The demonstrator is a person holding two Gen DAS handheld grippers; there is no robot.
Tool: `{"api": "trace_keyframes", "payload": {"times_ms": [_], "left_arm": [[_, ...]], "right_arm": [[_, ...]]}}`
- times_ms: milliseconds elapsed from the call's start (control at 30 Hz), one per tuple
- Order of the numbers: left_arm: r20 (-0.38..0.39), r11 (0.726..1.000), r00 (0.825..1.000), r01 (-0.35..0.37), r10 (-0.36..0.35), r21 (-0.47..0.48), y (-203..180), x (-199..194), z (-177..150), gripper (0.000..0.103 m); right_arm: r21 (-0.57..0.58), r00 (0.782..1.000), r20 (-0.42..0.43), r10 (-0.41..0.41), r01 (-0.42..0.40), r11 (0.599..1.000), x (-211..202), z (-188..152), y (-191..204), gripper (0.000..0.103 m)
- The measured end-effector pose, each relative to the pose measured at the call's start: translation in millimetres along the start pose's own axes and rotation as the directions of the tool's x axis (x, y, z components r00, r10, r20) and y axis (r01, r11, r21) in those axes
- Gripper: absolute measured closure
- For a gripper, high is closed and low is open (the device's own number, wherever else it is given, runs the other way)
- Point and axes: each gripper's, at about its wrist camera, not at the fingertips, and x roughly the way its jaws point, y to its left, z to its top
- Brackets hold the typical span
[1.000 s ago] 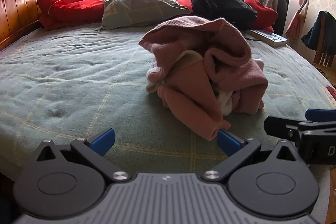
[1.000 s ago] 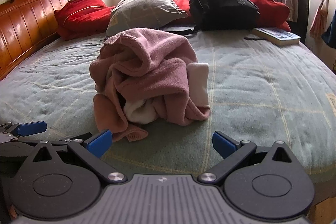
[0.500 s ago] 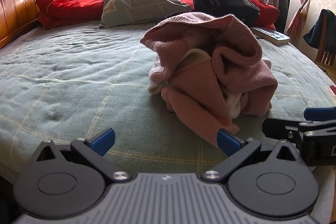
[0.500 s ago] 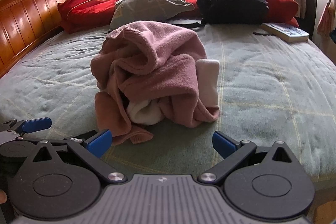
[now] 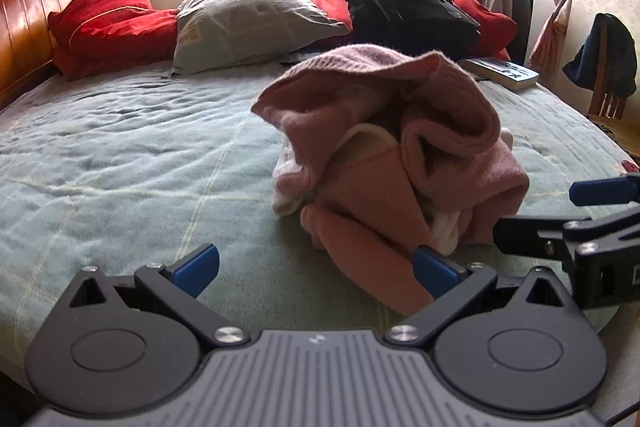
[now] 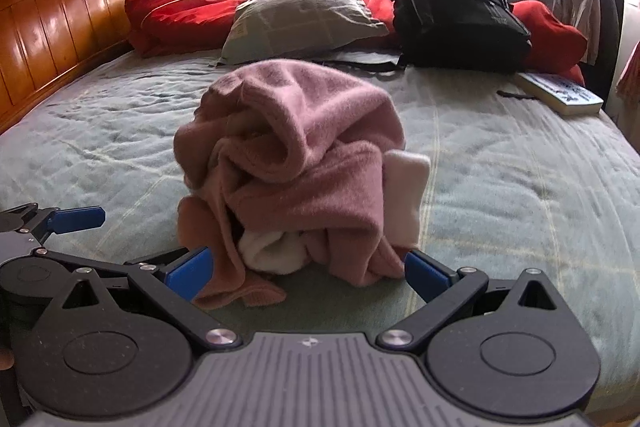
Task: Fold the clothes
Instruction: 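Grasp the pink sweater edge with the right gripper and lift it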
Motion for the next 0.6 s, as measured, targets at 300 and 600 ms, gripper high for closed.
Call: {"api": "trace_keyframes", "payload": {"times_ms": [300, 600], "left_arm": [[-0.028, 0.999, 0.999, 0.019, -0.017, 0.042, 5, 6, 20, 0.001], [-0.034, 1.000, 0.999, 0.002, -0.001, 0.031, 15, 18, 38, 0.001]], "right_arm": [[0.005, 1.000, 0.009, -0.007, 0.007, 1.000, 5, 24, -9, 0.000], [0.002, 1.000, 0.025, -0.018, 0.018, 1.000, 23, 55, -16, 0.000]]}}
